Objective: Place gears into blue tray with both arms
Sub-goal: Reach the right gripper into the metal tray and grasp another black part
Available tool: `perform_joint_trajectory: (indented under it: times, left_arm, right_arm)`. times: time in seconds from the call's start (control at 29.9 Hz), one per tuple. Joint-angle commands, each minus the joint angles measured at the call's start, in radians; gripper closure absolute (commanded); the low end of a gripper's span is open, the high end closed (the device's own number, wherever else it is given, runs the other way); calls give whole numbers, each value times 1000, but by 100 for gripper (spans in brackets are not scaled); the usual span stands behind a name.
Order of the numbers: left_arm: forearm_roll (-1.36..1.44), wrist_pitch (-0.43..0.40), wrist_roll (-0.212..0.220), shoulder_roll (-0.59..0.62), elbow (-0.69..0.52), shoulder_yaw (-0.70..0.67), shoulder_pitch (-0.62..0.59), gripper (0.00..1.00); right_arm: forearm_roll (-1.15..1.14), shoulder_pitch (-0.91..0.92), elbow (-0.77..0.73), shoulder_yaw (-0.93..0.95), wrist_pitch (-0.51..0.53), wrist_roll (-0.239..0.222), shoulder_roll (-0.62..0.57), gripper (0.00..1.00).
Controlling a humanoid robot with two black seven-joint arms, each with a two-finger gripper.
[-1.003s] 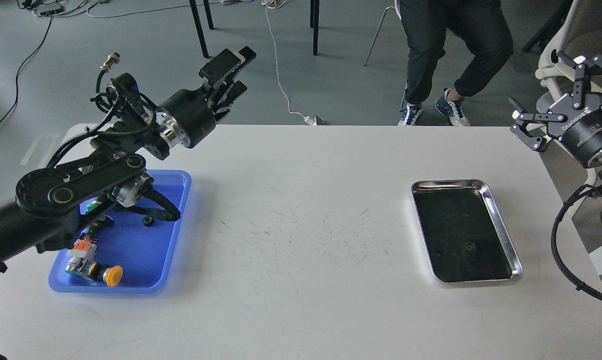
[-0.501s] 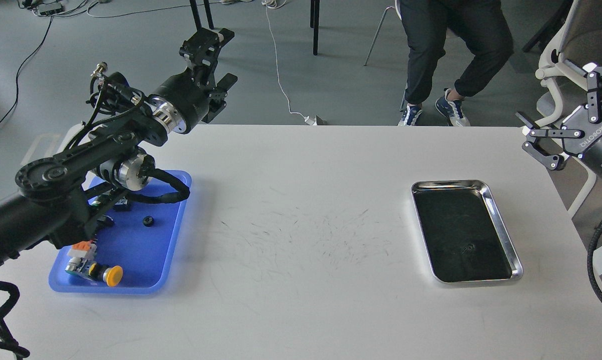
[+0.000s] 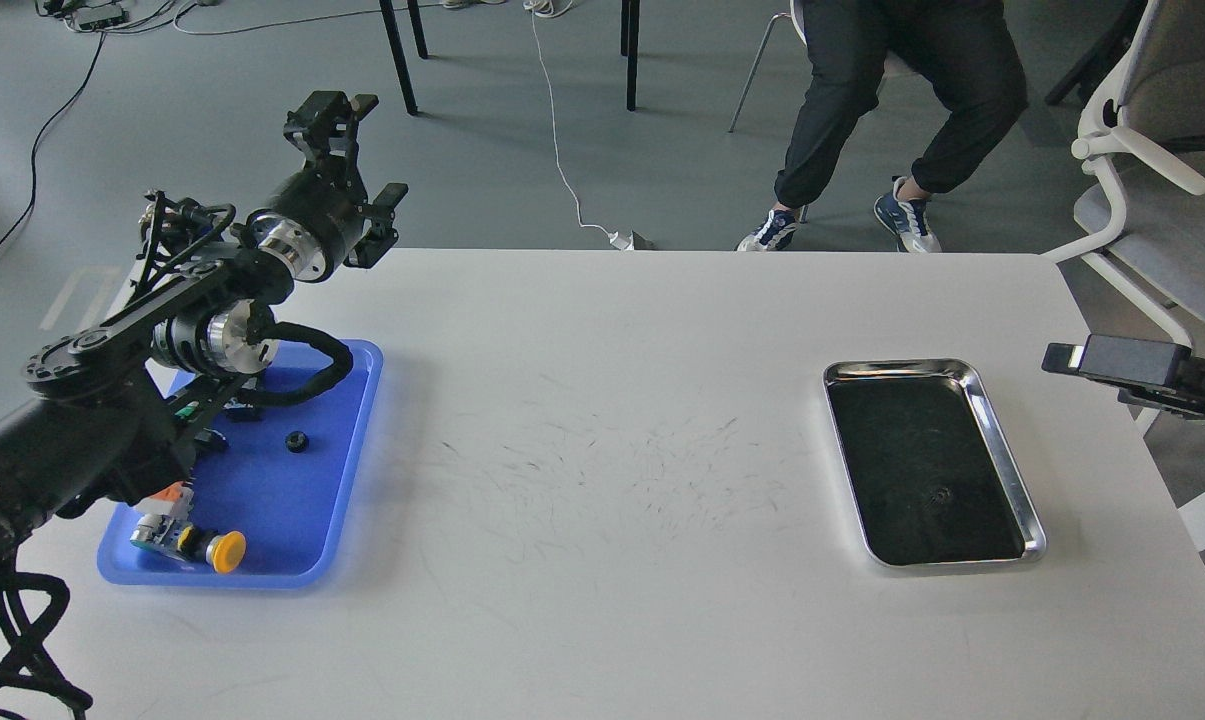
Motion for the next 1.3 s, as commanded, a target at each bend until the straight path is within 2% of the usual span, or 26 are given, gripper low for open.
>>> perform_joint_trajectory:
  times: [0.0, 0.33, 0.43, 0.64, 0.77, 1.17, 1.27]
  left_arm:
    - [1, 2, -7, 2, 1, 1, 2, 3]
    - [0, 4, -9, 22, -4, 1, 2, 3]
    - [0, 4, -9, 22, -7, 3, 2, 3]
    - [0, 4, -9, 22, -8, 1, 2, 3]
    - [0, 4, -9, 24, -8, 0, 2, 3]
    - [0, 5, -10, 28, -10, -7, 2, 3]
    - [0, 5, -10, 30, -11, -7, 2, 3]
  right_arm:
    - [-178, 2, -2, -98, 11, -5, 69, 2]
    - [-224, 63, -93, -234, 11, -14, 196, 2]
    - [-224, 185, -168, -342, 11, -21, 234, 2]
    - [-215, 509, -285, -685, 11, -22, 337, 3]
    - [-215, 623, -325, -843, 11, -22, 386, 3]
    - [-224, 644, -433, -923, 11, -22, 517, 8]
    - [-224, 645, -437, -930, 11, -22, 523, 13]
